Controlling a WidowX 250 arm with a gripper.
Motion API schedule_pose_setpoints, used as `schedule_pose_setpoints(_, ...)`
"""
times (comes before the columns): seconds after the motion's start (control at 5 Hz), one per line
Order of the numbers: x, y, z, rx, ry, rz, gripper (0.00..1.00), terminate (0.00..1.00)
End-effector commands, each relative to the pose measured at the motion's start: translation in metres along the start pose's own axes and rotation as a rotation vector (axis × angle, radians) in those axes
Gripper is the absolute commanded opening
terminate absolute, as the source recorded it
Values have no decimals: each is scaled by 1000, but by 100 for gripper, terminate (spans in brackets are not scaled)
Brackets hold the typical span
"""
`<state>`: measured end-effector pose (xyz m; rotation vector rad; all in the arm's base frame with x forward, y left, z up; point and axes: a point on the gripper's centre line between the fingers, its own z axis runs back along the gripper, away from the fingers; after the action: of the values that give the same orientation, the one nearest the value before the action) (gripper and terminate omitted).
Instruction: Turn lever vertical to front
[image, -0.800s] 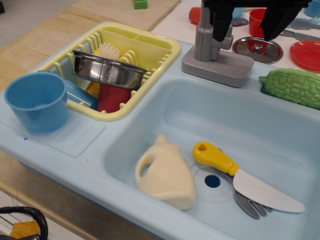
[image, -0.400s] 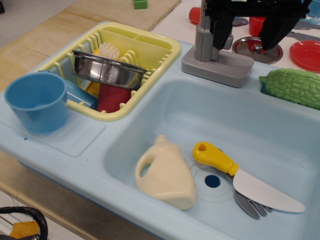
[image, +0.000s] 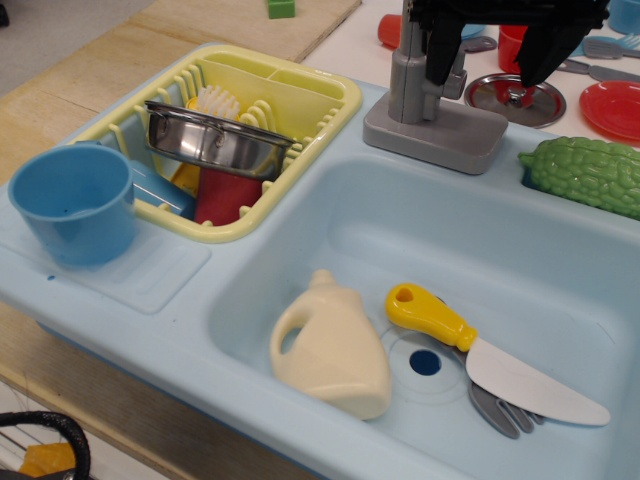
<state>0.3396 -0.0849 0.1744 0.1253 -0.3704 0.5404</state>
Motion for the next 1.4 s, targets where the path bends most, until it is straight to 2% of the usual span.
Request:
schedule_pose_setpoints(0.0, 16, 1, 0, -55, -35, -27, 100, 0)
schedule_pose_setpoints(0.2, 18, 0, -4, -73, -45, -31, 100, 0)
schedule_pose_setpoints(0.4, 16, 0, -5, -87, -55, -19, 0, 0)
schedule_pose_setpoints(0.6, 14, 0, -4, -89, -45, -12, 0, 0)
schedule_pose_setpoints(1.2, -23, 18, -5, -135, 2, 45, 0, 0)
